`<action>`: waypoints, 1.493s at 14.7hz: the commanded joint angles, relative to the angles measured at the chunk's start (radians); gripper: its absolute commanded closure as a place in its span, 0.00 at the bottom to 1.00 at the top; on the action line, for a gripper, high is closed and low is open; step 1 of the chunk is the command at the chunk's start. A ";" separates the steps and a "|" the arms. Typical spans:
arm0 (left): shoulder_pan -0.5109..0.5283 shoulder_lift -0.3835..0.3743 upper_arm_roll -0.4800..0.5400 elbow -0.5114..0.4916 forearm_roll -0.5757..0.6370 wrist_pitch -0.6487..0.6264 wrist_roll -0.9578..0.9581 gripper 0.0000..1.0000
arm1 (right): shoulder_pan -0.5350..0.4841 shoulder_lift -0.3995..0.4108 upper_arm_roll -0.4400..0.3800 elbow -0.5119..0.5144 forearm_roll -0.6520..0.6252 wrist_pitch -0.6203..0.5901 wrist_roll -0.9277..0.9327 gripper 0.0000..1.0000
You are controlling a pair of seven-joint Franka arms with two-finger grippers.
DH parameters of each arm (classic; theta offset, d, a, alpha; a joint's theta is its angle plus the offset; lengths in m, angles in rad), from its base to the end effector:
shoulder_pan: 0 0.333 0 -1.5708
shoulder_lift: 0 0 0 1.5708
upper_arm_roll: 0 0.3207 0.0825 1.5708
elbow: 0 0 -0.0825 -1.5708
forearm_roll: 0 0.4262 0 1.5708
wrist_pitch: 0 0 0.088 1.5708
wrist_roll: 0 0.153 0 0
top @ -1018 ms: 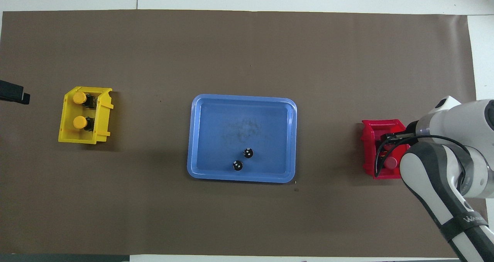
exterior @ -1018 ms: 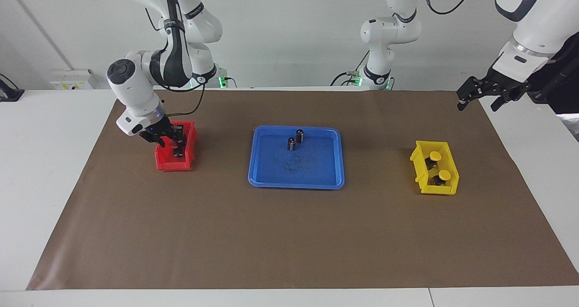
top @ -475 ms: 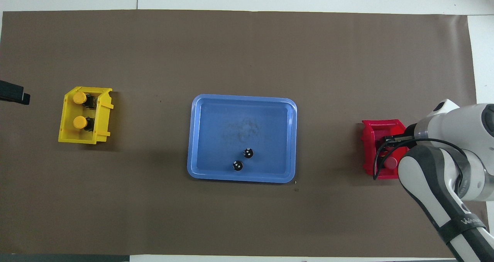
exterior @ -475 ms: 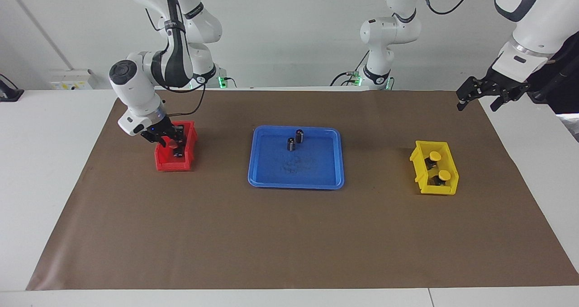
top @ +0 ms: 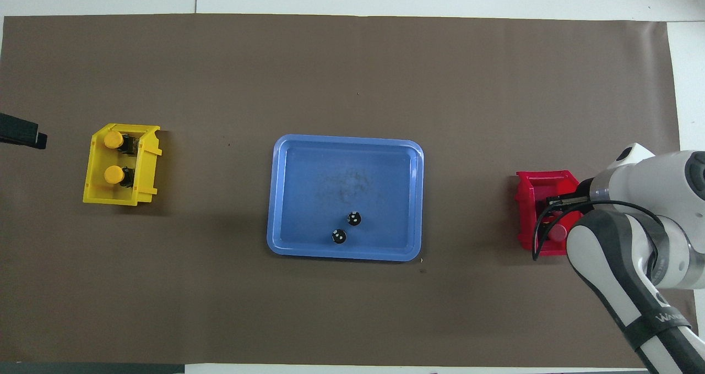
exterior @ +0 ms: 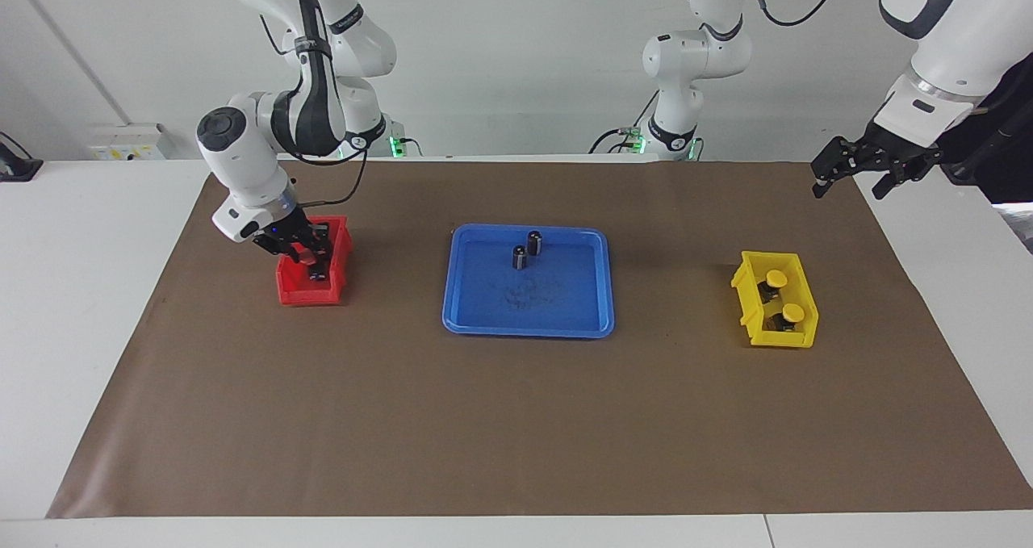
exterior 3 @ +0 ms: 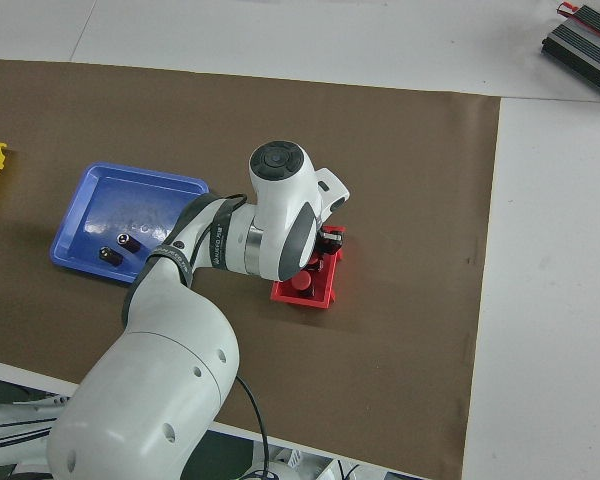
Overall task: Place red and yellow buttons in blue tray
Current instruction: 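Carry the red button over the tray while the left gripper reaches the yellow bin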
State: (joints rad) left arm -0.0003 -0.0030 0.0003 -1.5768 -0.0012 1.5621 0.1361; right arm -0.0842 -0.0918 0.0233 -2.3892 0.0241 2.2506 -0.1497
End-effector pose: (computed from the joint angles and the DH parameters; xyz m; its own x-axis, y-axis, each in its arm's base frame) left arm 0.5942 -0.0002 0.5811 0.9907 -0.1357 -0.0114 -0.1357 -0.9908 0.0028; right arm 0.5060 -0.0295 0.2815 0.9963 0.0734 -0.0440 0.0725 -0.9971 -0.0227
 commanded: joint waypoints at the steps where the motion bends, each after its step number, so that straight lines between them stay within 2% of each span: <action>1: -0.010 -0.028 0.007 -0.029 0.003 0.007 0.008 0.00 | -0.003 -0.016 0.003 0.011 0.017 -0.002 -0.033 0.80; 2: -0.010 -0.028 0.007 -0.029 0.003 0.009 0.005 0.00 | -0.003 -0.005 0.003 0.048 0.017 -0.035 -0.033 0.80; 6: -0.012 -0.028 0.007 -0.029 0.003 0.006 -0.004 0.00 | 0.001 0.087 0.004 0.321 0.016 -0.286 -0.027 0.80; 8: -0.010 -0.028 0.007 -0.029 0.003 -0.004 -0.001 0.00 | 0.073 0.139 0.012 0.454 0.016 -0.365 0.011 0.80; 11: -0.010 -0.029 0.007 -0.029 0.003 -0.007 -0.004 0.00 | 0.174 0.197 0.013 0.589 0.016 -0.378 0.148 0.83; 13: -0.012 -0.031 0.007 -0.041 0.003 0.001 -0.013 0.00 | 0.278 0.234 0.015 0.662 0.013 -0.375 0.314 0.86; 15: -0.007 -0.069 0.007 -0.121 0.003 0.042 -0.036 0.00 | 0.380 0.332 0.015 0.781 0.016 -0.373 0.479 0.89; 17: -0.001 -0.136 0.007 -0.289 0.003 0.212 -0.038 0.00 | 0.472 0.438 0.015 0.872 0.005 -0.359 0.641 0.89; 18: 0.000 -0.146 0.007 -0.349 0.003 0.261 -0.038 0.04 | 0.519 0.492 0.014 0.889 -0.004 -0.356 0.683 0.89; 20: 0.005 -0.126 0.007 -0.397 0.003 0.317 -0.035 0.06 | 0.595 0.581 0.013 0.904 -0.018 -0.286 0.732 0.89; 22: 0.013 -0.092 0.007 -0.411 0.003 0.383 -0.035 0.06 | 0.632 0.604 0.013 0.888 -0.046 -0.217 0.794 0.89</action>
State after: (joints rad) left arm 0.0054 -0.0897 0.0054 -1.9367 -0.0012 1.8730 0.1117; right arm 0.5307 0.4643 0.0406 -1.5446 0.0031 2.0124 0.6021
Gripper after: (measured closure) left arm 0.057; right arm 0.581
